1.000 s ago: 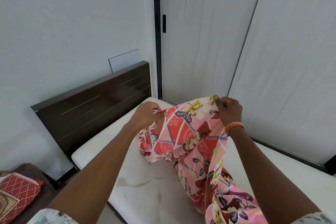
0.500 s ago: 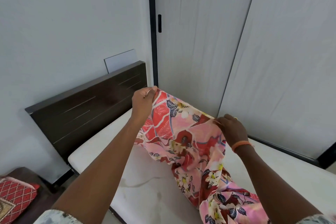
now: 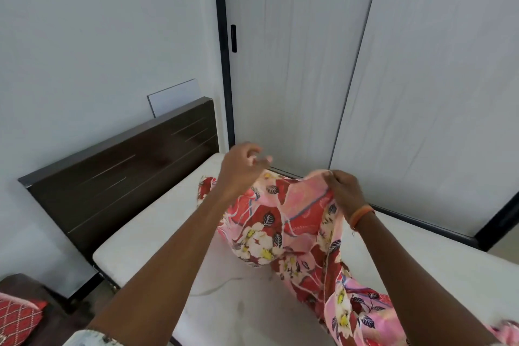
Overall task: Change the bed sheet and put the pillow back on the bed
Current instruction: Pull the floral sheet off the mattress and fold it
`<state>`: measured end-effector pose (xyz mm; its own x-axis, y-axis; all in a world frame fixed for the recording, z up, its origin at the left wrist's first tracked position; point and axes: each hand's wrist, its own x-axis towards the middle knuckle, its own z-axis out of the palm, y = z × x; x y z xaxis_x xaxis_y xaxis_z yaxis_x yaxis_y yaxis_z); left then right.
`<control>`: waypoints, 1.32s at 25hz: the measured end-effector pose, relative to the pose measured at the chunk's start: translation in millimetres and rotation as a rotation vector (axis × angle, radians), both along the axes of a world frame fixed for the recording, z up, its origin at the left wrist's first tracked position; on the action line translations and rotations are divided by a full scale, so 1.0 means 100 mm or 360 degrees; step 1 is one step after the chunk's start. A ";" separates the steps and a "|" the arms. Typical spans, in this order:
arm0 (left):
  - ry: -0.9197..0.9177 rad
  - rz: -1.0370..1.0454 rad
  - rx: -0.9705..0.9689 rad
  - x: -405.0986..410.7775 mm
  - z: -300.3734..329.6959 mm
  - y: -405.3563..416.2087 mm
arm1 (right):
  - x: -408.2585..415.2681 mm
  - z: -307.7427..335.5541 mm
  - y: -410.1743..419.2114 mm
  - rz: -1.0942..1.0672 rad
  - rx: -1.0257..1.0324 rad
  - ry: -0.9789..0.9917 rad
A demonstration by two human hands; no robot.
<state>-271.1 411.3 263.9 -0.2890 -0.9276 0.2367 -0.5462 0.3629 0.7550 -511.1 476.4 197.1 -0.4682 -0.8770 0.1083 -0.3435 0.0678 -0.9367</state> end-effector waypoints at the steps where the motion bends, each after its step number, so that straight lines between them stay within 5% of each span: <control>1: -0.0078 -0.0213 -0.0006 -0.14 -0.03 0.10 | 0.13 0.19 0.02 0.0171 -0.0091 0.0099; 5: -0.0123 -0.0530 -0.0170 -0.57 -0.07 0.26 | 0.30 0.67 0.05 0.0522 -0.0344 0.0333; 10: 0.0055 -0.0305 -0.0335 -0.53 0.09 0.07 | -0.15 0.36 0.07 0.0065 -0.0046 0.1238; 13: 0.0368 -0.0146 -0.0308 -0.52 0.26 0.08 | -0.42 -0.06 0.17 -0.0357 0.0415 0.1177; 16: 0.0696 -0.0022 -0.0257 -0.50 0.40 0.04 | -0.63 -0.47 0.30 -0.0306 0.0743 0.0977; 20: 0.0575 0.0008 -0.0298 -0.51 0.48 -0.05 | -0.31 -0.42 0.47 0.0113 0.0529 -0.0159; 24: 0.0474 0.0141 -0.0310 -0.64 0.50 -0.10 | 0.34 -0.27 0.46 0.0418 0.0142 0.0159; 29: 0.0459 0.0226 -0.0196 -0.66 0.50 -0.12 | 0.72 -0.18 0.31 0.0002 -0.0308 0.0823; 33: 0.0466 0.0218 -0.0200 -0.65 0.54 -0.14 | 0.74 -0.11 0.15 -0.0170 -0.0125 0.0877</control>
<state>-336.4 396.8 318.2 -0.0667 -0.9113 0.4062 -0.3634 0.4013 0.8408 -436.9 491.0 186.1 -0.4098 -0.8071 0.4250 -0.7783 0.0665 -0.6243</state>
